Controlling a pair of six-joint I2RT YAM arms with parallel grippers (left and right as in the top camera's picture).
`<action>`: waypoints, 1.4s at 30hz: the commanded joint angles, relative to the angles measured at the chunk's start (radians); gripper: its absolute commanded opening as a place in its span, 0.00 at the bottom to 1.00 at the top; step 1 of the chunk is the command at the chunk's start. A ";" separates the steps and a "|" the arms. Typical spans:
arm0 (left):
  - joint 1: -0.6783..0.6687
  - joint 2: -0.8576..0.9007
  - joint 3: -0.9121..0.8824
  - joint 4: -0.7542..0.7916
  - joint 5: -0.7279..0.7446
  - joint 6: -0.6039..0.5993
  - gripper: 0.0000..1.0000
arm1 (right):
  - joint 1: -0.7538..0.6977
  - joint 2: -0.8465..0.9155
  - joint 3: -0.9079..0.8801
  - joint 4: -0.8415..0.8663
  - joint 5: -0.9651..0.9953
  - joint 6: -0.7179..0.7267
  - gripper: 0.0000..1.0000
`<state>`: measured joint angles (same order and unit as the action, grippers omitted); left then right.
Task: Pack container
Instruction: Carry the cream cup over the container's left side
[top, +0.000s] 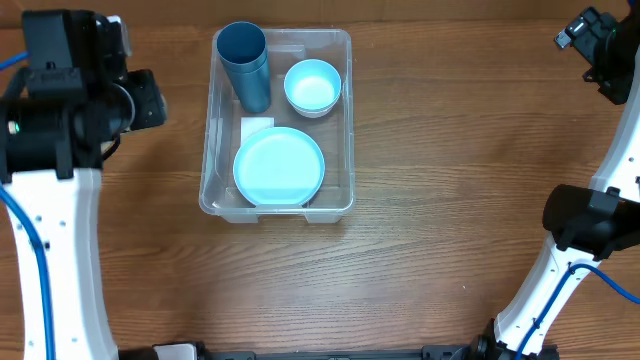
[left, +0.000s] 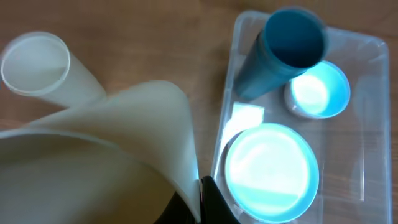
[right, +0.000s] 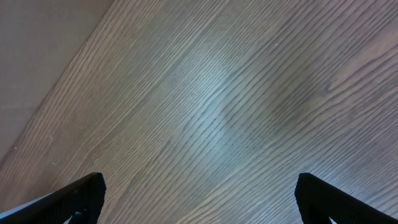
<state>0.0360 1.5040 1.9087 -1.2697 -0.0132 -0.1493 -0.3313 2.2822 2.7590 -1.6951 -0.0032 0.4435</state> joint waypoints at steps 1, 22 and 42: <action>-0.122 -0.052 0.021 0.029 -0.047 0.015 0.04 | 0.003 -0.040 0.023 0.002 0.002 0.001 1.00; -0.377 0.302 0.017 0.016 -0.229 0.056 0.04 | 0.003 -0.040 0.023 0.002 0.002 0.001 1.00; -0.377 0.460 0.017 0.122 -0.288 -0.016 0.04 | 0.003 -0.040 0.023 0.002 0.002 0.001 1.00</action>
<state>-0.3408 1.9549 1.9106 -1.1641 -0.2127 -0.1226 -0.3313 2.2822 2.7594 -1.6955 -0.0029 0.4438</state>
